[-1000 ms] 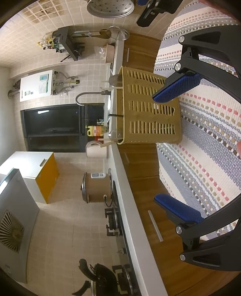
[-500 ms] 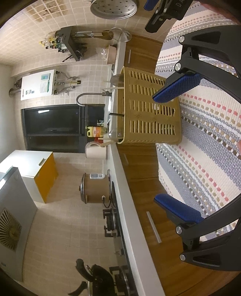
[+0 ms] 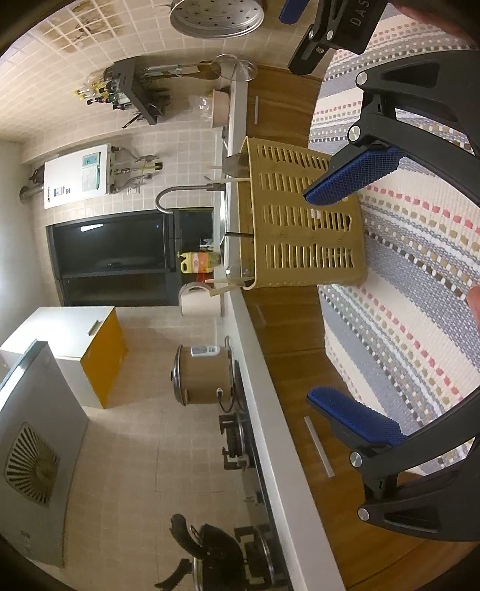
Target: Organize utensils
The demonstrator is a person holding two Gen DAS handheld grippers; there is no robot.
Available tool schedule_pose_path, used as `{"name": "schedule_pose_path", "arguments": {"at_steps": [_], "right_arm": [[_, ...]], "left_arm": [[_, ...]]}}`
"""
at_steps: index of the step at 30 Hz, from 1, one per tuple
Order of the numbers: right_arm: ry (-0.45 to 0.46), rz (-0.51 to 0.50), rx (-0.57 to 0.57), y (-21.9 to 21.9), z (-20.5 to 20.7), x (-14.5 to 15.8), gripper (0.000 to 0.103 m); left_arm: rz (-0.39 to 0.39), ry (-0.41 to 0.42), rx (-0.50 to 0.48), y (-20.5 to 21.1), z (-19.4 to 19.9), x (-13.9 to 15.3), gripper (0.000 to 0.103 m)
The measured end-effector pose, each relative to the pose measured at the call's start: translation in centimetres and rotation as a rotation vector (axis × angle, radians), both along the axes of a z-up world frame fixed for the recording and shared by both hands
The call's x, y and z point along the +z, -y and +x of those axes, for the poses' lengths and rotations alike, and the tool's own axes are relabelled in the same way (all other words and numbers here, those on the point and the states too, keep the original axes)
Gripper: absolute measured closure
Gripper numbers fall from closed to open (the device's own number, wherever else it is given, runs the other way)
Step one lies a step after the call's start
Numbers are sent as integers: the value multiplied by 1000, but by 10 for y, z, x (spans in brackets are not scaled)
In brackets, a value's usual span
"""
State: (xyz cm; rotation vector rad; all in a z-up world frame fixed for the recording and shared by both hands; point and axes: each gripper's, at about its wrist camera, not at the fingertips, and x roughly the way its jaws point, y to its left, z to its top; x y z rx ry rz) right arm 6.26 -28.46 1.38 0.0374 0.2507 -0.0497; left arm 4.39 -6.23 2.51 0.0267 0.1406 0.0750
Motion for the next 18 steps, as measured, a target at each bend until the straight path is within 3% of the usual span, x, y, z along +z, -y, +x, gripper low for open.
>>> {"name": "schedule_pose_path", "arguments": {"at_steps": [18], "right_arm": [[32,34,4,8,-7,5,8]], "left_arm": [[-36,-31,-9,-9,6,-1,8]]}}
